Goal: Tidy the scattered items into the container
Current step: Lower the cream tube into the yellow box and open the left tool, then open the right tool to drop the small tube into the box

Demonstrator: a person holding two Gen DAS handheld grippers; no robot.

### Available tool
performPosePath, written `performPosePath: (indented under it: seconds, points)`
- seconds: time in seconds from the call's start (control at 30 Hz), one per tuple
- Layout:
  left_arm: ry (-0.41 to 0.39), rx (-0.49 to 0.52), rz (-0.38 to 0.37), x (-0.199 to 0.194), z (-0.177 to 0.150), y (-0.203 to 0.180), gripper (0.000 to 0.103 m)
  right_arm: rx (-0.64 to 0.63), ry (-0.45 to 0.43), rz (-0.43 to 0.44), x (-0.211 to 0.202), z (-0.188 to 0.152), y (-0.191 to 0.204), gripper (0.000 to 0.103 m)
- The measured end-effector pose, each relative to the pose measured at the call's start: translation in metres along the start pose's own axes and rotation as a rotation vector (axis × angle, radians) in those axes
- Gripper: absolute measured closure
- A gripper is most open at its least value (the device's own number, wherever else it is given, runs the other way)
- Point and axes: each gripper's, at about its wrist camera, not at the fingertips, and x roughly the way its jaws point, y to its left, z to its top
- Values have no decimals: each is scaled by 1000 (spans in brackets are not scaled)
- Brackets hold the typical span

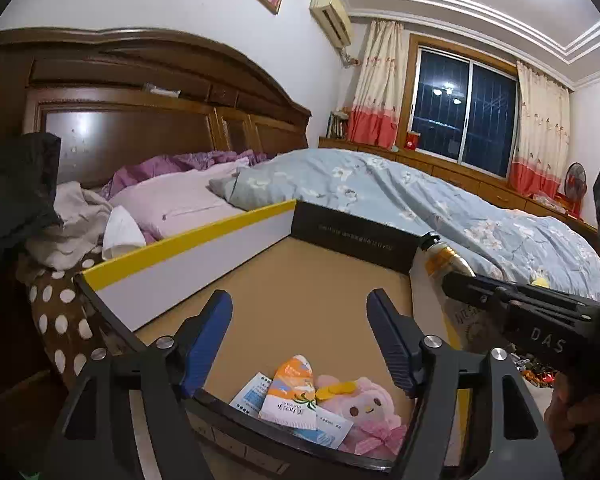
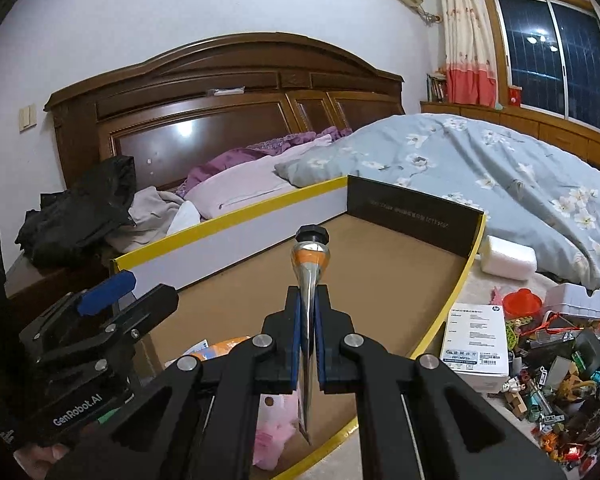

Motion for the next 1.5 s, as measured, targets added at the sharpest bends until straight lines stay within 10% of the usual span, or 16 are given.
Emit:
performPosePath:
  seconds: [0.1, 0.2, 0.5, 0.57, 0.63, 0.97, 1.07, 1.1, 1.3, 1.4, 1.5]
  points:
    - [-5, -8, -1, -2, 0, 2, 31, 200, 58, 191, 7, -1, -21, 98]
    - [-12, -23, -7, -4, 1, 4, 31, -10, 1, -56, 1, -1, 1, 98]
    - [-2, -3, -4, -2, 0, 1, 31, -21, 6, 1, 1, -4, 14, 97]
    - [-3, 1, -1, -3, 0, 0, 31, -30, -10, -21, -1, -4, 14, 83]
    - [-2, -4, -4, -2, 0, 1, 31, -20, -36, -27, -4, -2, 12, 41]
    - [2, 1, -12, 0, 3, -13, 31, -8, -50, -40, -14, 3, -3, 40]
    - [-5, 23, -27, 0, 6, -30, 31, -11, -58, -75, -21, 2, -14, 55]
    - [-11, 24, -34, -1, 7, -36, 31, -14, -55, -106, -24, 1, -19, 103]
    - [-29, 51, -65, -2, 15, -74, 31, 26, -60, -157, -47, 1, -57, 103]
    - [-24, 81, -80, -1, 16, -95, 31, 351, 6, 66, -55, -5, -112, 103]
    - [-24, 105, -97, 0, 17, -122, 31, 171, -57, -174, -79, -9, -117, 103]
